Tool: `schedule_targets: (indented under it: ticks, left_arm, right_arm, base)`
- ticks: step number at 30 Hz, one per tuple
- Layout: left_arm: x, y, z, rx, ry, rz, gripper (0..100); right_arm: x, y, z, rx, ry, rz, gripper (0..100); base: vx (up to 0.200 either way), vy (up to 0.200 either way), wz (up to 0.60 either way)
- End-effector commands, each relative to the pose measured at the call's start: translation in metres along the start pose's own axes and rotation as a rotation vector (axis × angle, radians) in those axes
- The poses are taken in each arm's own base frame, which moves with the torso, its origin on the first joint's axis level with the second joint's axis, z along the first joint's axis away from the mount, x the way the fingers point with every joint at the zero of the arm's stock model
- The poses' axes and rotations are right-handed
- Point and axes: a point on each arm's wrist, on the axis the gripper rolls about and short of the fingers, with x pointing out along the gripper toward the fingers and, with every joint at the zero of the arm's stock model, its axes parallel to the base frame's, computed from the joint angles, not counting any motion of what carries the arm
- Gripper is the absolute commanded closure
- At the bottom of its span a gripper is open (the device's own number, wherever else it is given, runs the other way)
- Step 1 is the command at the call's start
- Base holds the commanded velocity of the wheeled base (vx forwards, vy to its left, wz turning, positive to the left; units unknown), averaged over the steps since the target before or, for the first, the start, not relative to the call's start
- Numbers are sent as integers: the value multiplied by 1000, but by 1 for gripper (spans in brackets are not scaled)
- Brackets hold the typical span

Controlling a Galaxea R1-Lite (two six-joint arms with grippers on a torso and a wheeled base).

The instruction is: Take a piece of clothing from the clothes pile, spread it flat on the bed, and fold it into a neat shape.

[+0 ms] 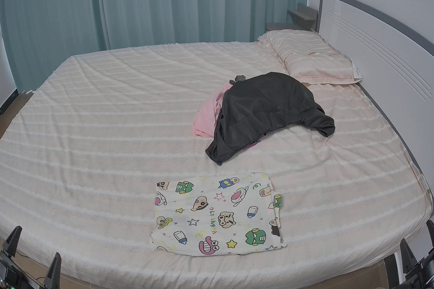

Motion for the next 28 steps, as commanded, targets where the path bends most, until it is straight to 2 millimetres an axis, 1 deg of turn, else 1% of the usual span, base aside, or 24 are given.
schedule_targets:
  ticks: [1,4,10,13,14,17,28]
  left_arm:
    - [-1,-2,-2,60,-18,-52,0]
    - [-1,-1,-2,-17,-12,-28,0]
    - [-1,-1,-3,-26,-10,-13,0]
    - [-1,1,-3,-40,0,83,0]
    - [-1,2,-3,-71,0,112,0]
    - [0,1,-8,-162,38,111,0]
    - [0,1,-9,-170,41,110,0]
  right_arm:
    - [0,0,-3,-1,-6,1,0]
    - [0,0,-3,0,-6,1,0]
    - [0,0,-3,2,-6,1,0]
    - [0,0,-4,2,-5,1,0]
    - [0,0,-3,2,-6,1,0]
    - [0,0,-3,0,-6,1,0]
    - [0,0,-3,-1,-6,1,0]
  base:
    - [0,0,0]
    - [0,0,0]
    - [0,0,0]
    - [0,0,0]
    - [0,0,0]
    - [0,0,0]
    - [0,0,0]
